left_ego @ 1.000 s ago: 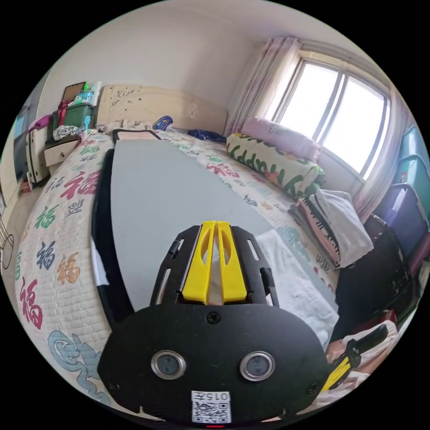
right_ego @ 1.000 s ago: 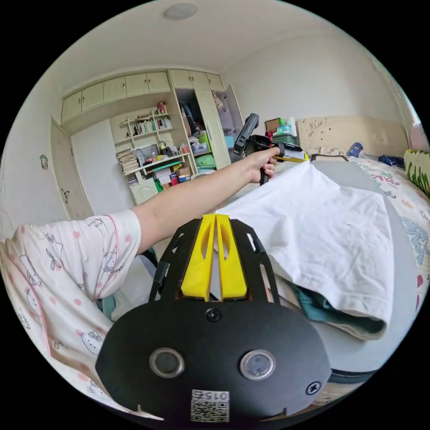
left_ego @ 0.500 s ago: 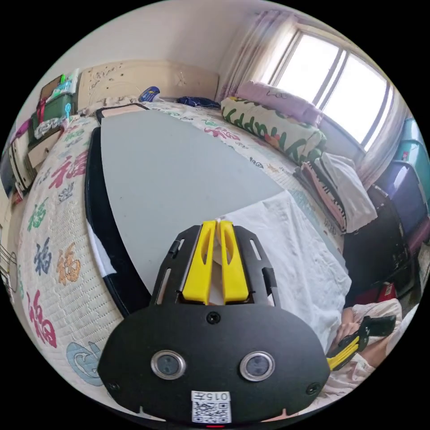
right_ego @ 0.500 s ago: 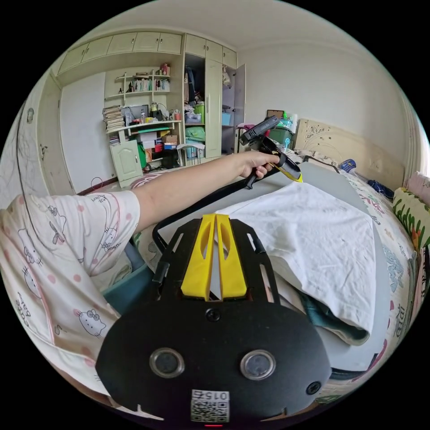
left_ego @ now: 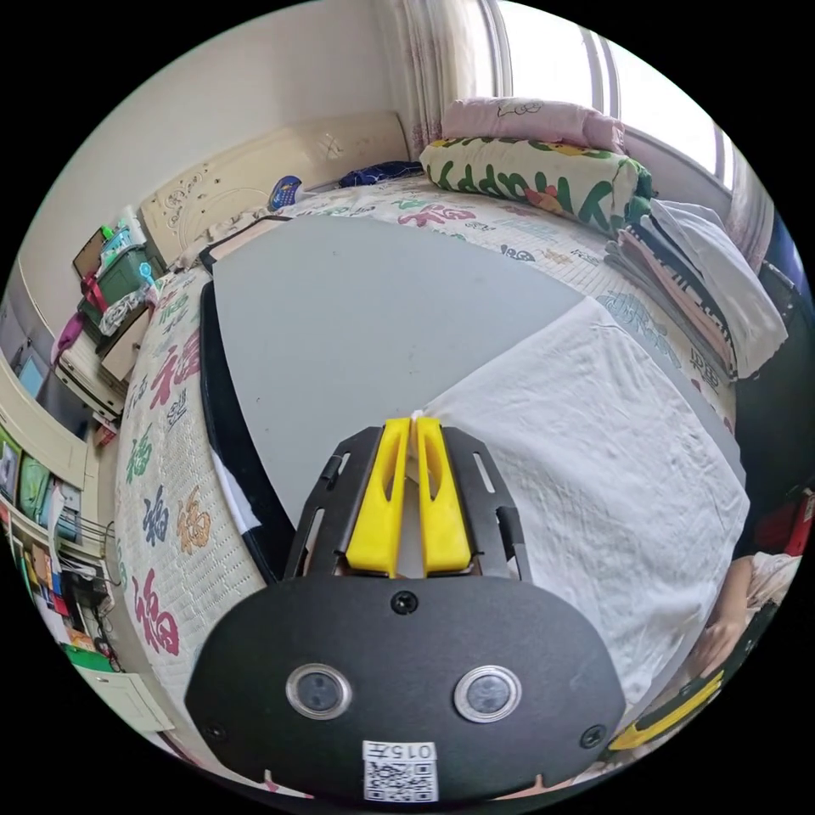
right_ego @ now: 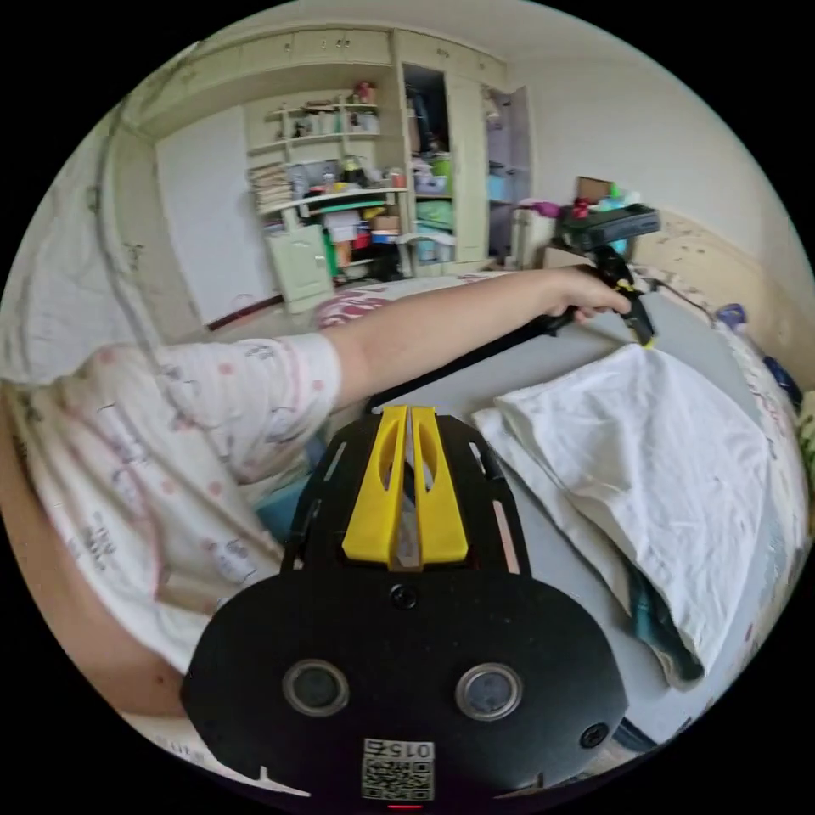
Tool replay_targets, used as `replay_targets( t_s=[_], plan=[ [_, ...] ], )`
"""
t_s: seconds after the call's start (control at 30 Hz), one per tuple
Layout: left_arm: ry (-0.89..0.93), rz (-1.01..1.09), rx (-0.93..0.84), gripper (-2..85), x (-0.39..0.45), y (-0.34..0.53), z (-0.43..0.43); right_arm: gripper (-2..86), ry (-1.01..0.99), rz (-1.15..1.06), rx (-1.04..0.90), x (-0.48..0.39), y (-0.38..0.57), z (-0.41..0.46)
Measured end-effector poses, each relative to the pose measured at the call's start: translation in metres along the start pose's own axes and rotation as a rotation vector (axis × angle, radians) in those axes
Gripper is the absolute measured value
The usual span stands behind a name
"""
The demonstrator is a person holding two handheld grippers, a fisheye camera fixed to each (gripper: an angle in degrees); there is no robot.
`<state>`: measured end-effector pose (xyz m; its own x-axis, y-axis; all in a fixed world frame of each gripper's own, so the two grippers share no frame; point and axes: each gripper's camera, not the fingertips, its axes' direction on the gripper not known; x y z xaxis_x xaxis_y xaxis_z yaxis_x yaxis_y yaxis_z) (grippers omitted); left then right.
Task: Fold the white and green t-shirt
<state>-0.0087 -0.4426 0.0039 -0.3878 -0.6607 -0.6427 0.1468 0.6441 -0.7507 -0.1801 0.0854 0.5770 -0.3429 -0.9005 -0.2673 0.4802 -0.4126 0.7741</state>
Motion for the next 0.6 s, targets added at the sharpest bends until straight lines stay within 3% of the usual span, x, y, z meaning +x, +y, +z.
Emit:
replay_targets(
  t_s=[0.1, 0.23, 0.47, 0.6],
  plan=[
    [0.019, -0.009, 0.000, 0.7, 0.007, -0.002, -0.004, 0.0, 0.054, 0.049, 0.095, 0.021, 0.017, -0.026],
    [0.016, -0.009, 0.001, 0.7, 0.022, -0.006, -0.010, 0.7, 0.280, 0.099, 0.213, 0.040, 0.032, -0.039],
    [-0.012, -0.006, 0.004, 0.8, 0.049, -0.008, -0.023, 6.8, 0.445, -0.110, -0.093, 0.003, 0.009, 0.073],
    [-0.014, -0.006, 0.007, 0.8, 0.059, -0.010, -0.029, 8.0, 0.420, -0.141, -0.221, -0.003, 0.002, 0.119]
  ],
)
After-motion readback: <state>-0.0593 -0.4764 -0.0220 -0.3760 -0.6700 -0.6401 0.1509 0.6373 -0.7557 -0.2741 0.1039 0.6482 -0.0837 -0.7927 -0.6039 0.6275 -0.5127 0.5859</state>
